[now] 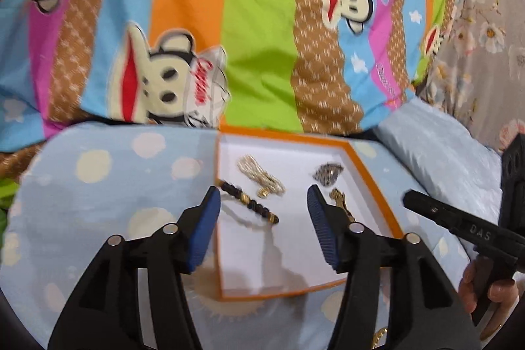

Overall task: Organize jewelry
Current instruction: 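Carry the bead bracelet and gold watch into the orange box and open both tools, then move the right tool to the gold chain bangle while the left tool reaches the rings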

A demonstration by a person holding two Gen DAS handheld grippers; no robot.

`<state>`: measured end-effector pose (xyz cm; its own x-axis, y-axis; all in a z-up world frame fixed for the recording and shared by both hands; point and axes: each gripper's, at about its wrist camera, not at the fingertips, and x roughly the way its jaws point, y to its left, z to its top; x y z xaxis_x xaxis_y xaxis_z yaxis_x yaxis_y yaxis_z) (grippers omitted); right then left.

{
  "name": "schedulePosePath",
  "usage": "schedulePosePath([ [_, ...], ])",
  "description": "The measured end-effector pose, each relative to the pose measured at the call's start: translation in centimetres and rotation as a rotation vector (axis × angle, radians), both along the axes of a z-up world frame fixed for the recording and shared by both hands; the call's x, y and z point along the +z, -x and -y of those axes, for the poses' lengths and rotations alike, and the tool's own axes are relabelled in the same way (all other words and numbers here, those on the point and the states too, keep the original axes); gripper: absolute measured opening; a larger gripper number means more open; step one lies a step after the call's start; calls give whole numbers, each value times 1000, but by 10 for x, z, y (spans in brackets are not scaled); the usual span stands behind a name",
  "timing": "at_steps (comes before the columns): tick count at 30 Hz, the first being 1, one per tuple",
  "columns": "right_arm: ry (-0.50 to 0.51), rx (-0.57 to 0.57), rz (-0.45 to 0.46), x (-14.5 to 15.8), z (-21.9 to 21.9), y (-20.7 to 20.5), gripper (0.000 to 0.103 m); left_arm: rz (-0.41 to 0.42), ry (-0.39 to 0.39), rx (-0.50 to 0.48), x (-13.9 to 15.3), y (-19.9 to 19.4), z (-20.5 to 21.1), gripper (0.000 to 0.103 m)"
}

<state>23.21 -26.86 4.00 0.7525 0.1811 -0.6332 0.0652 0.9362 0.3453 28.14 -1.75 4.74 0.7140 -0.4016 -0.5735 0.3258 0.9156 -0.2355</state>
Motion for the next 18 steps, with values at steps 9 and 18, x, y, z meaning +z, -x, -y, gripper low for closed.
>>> schedulePosePath([
  [9,191,22,77,15,-38,100,44,45,-34,64,20,80,-45,63],
  [18,213,52,-14,-26,-68,145,47,-12,-154,7,-23,146,-25,63],
])
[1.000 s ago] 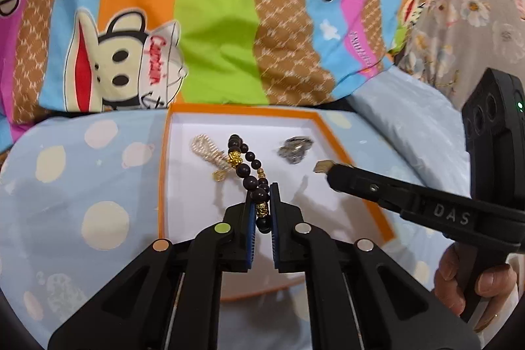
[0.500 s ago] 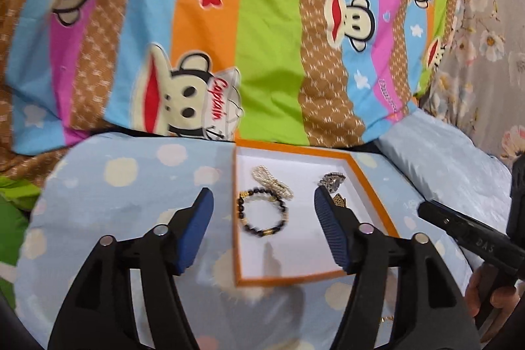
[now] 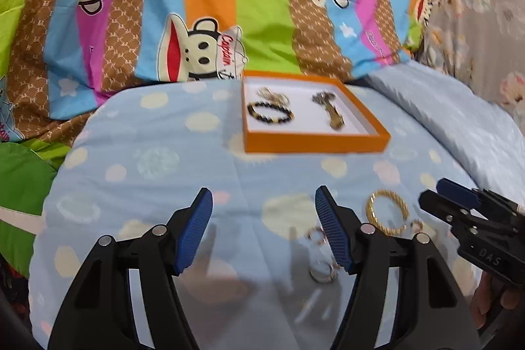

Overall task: Organize jewelry
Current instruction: 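Move the right tool to the gold chain bangle while the left tool reaches the rings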

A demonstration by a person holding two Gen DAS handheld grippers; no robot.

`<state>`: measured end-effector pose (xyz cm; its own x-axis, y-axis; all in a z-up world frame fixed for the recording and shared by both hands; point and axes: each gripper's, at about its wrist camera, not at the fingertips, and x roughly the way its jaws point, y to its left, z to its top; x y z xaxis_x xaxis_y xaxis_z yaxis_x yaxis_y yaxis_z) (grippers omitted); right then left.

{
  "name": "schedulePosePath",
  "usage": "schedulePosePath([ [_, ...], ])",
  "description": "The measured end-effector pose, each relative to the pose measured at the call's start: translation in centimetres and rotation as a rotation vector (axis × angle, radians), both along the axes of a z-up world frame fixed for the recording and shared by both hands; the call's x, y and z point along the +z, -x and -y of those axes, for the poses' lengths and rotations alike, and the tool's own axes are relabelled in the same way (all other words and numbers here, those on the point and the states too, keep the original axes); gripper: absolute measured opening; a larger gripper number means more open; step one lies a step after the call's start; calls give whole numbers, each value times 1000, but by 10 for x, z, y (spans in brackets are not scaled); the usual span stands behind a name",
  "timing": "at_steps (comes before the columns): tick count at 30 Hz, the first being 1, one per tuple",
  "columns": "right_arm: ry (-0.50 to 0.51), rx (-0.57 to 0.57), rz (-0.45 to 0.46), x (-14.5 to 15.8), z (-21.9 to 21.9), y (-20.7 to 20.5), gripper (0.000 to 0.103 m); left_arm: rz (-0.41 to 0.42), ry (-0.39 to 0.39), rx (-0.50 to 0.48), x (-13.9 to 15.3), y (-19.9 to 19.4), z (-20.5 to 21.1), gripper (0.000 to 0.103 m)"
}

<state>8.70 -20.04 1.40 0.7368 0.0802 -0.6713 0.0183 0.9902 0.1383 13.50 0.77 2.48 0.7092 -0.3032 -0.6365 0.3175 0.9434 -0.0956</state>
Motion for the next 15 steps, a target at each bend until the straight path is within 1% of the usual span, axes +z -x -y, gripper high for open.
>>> schedulePosePath([
  [2,14,0,-18,-7,-4,4,47,-2,-12,-9,-7,8,6,63],
  [6,1,5,-50,-15,-5,6,47,-49,-18,-30,-20,12,13,63],
  [10,-23,6,-73,-19,-5,1,49,-74,-5,-9,-23,9,8,63],
  [13,-38,11,-83,-20,-8,-5,67,-105,3,-1,-28,6,7,63],
  [15,-11,7,-80,-19,-14,-10,71,-116,12,-1,-29,4,6,63],
])
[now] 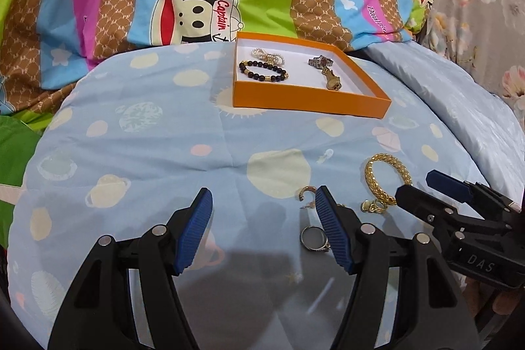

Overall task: Organize jewelry
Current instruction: 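Move the right tool to the gold chain bangle while the left tool reaches the rings, then grasp the gold chain bangle with the right tool while the left tool grasps the silver ring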

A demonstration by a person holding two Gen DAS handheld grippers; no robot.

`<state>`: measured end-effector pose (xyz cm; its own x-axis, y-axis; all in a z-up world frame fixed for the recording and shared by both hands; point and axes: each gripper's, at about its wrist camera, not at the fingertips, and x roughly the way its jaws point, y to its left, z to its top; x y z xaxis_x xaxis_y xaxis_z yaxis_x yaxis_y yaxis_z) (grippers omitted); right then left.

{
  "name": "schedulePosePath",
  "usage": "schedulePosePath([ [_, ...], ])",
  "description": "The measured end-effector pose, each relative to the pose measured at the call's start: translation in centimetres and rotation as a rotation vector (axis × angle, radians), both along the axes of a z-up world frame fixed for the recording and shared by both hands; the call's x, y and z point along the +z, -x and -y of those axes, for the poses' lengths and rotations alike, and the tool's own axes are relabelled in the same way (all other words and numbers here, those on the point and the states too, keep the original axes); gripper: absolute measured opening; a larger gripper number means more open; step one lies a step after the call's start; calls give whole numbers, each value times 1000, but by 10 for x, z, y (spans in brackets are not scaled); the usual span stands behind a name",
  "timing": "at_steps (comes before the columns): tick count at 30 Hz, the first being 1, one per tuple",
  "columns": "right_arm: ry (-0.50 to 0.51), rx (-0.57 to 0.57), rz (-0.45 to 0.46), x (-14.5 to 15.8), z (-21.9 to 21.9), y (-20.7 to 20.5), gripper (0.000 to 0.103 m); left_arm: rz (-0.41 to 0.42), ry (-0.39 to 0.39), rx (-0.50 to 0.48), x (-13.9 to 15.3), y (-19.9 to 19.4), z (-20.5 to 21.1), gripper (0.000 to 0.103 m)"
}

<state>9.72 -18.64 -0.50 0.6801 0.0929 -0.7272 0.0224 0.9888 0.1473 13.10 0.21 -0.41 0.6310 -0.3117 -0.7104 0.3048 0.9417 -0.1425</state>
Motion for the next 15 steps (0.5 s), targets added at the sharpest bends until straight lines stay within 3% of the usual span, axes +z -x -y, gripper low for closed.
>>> schedulePosePath([
  [7,54,-9,-78,-10,-9,-26,71,-32,30,-24,-2,-1,-1,63],
  [11,47,-24,-91,-14,-4,-26,55,-35,15,-67,-3,3,5,66],
  [15,31,-45,-64,-10,2,-21,55,-38,3,-103,-4,7,11,68],
])
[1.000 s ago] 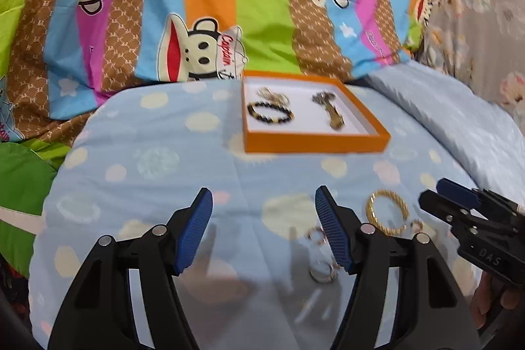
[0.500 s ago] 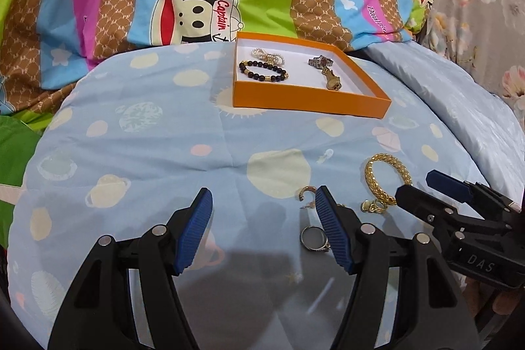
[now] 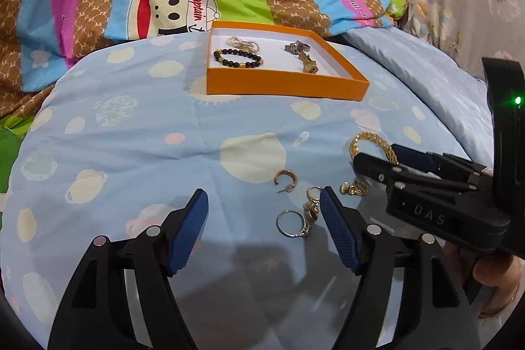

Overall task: Organize jewelry
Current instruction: 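Grasp the gold chain bangle with the right tool while the left tool grasps the silver ring, then carry the bangle and silver ring into the orange box and open both tools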

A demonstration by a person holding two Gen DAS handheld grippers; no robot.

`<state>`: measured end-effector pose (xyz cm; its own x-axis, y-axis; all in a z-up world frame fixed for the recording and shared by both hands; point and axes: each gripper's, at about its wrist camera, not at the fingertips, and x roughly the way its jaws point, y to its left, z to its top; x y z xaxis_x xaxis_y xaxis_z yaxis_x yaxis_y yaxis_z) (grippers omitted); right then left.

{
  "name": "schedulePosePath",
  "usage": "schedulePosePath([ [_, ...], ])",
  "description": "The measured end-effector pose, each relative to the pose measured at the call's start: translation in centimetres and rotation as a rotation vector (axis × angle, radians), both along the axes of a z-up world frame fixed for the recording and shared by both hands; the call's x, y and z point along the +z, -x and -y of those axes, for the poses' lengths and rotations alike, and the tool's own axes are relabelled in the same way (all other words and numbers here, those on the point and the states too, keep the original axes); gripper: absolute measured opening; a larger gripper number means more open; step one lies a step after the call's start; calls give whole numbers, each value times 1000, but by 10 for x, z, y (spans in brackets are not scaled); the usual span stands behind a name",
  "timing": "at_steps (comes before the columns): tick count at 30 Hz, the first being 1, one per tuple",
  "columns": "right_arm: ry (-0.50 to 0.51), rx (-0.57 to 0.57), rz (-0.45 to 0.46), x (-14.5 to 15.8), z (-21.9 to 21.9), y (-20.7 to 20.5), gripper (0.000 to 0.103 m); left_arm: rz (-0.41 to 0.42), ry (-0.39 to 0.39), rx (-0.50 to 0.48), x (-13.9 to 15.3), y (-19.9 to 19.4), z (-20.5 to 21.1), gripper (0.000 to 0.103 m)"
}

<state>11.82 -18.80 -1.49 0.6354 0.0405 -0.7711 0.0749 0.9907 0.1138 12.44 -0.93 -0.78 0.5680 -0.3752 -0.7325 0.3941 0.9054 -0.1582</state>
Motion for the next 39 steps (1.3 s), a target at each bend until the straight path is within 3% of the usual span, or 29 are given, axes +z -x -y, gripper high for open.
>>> schedulePosePath([
  [6,19,-52,67,13,15,18,55,-14,-10,-21,-2,7,5,68],
  [12,-21,-71,71,13,26,28,55,0,-43,-73,-2,15,16,67],
  [16,-18,-64,68,12,25,28,55,-36,-38,-71,-7,10,14,47],
  [18,-18,-61,66,12,24,28,55,-36,-32,-68,-7,10,13,43],
  [23,-26,-64,63,11,24,28,55,-34,-37,-90,-7,12,16,24],
  [39,-39,-51,106,21,22,32,55,-17,8,-82,1,13,9,23],
])
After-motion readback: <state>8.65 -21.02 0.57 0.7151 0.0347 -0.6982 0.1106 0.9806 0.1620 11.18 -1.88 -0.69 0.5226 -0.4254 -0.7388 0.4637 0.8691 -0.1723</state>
